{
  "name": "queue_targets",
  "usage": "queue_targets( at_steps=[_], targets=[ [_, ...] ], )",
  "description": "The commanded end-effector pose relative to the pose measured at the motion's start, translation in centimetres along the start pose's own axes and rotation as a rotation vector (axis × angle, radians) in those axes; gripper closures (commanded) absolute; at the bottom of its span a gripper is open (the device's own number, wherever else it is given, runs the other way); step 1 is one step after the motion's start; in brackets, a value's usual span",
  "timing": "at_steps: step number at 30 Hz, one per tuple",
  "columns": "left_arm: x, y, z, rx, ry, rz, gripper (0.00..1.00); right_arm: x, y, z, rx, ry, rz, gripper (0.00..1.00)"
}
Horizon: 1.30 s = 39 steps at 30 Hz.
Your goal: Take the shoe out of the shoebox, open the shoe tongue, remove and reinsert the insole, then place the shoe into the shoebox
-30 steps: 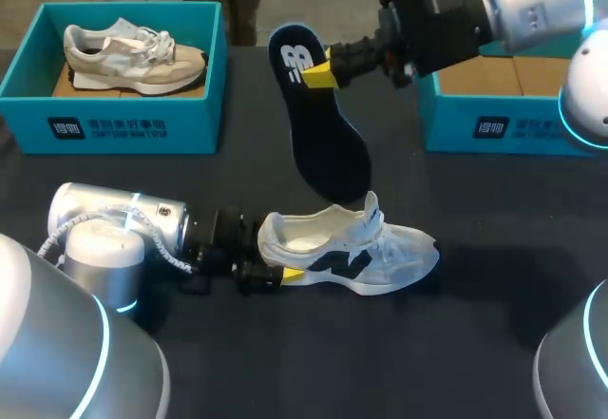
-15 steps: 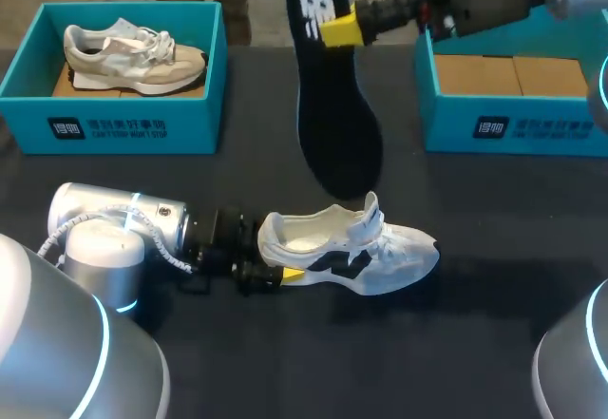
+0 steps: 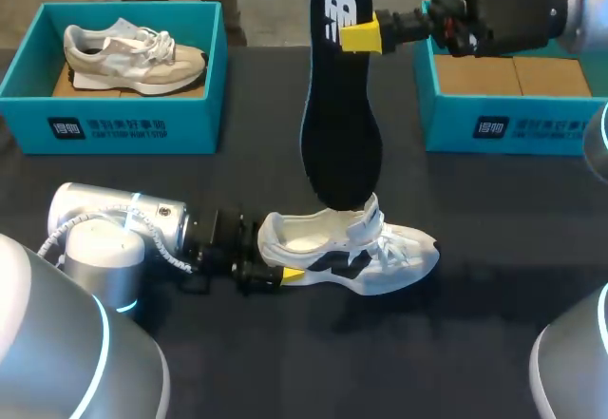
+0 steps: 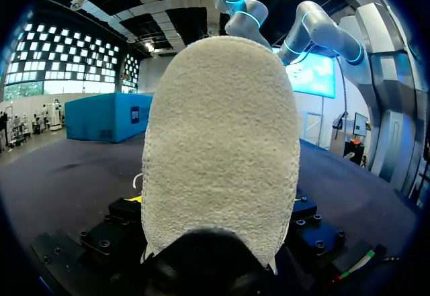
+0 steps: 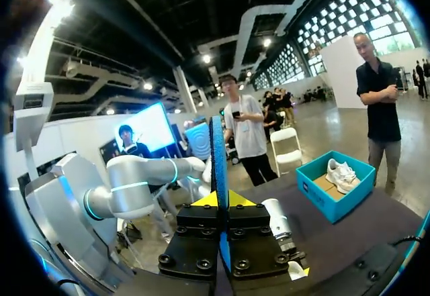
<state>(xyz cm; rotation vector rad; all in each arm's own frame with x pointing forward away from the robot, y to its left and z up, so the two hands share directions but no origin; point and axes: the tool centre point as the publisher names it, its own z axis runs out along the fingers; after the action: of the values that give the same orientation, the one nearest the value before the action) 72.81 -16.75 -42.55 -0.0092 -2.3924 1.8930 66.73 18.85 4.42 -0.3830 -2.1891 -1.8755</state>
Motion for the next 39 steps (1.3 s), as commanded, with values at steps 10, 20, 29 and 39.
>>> queue_targets(
  at_steps=[10,20,29,39],
  targets=[
    [0.1,0.0,0.1,0.0,-0.002,0.0,1.0,4.5,3.7,-1.9,0.02,0.0,0.125,1.0],
    [0.1,0.0,0.1,0.0,-0.002,0.0,1.0,10.3,5.5,-2.8,0.001,-0.024,0.16,1.0],
    [0.1,0.0,0.1,0.0,-0.002,0.0,1.0,14.9,6.9,-2.6,-0.003,-0.016,0.207,1.0],
    [0.1,0.0,0.1,0.0,-0.002,0.0,1.0,19.4,8.4,-3.3,0.029,-0.142,0.222,1.0]
  ],
)
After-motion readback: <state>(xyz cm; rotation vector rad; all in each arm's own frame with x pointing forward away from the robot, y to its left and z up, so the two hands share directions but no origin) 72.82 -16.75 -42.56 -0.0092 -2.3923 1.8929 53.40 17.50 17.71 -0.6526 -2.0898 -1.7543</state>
